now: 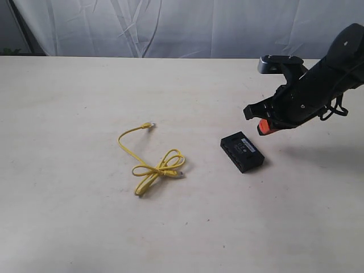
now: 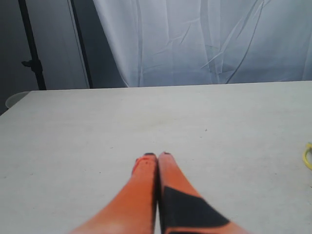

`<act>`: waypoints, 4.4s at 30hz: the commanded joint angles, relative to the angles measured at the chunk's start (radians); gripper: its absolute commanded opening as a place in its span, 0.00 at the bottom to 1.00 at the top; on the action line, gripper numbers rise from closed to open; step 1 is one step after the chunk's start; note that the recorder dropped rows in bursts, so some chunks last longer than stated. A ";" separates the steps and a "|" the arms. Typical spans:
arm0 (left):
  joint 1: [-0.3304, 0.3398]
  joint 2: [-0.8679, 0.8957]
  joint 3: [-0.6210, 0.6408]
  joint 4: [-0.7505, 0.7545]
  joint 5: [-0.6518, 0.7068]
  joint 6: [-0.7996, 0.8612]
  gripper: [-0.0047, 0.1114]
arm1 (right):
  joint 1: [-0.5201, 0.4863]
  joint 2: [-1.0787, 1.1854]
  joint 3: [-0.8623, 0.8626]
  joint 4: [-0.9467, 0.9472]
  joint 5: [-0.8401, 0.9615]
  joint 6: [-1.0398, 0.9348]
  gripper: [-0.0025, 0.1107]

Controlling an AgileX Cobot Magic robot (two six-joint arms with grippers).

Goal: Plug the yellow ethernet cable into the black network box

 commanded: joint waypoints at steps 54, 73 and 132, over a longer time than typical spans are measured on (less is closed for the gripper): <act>0.001 0.361 -0.337 0.009 -0.125 -0.007 0.04 | -0.005 -0.002 -0.001 0.009 -0.023 -0.003 0.02; -0.001 0.937 -0.664 -0.231 0.360 0.226 0.04 | -0.005 -0.002 -0.001 0.009 -0.025 -0.001 0.02; -0.528 2.337 -2.039 -0.059 0.993 0.256 0.04 | -0.104 -0.002 -0.003 0.368 0.033 -0.170 0.02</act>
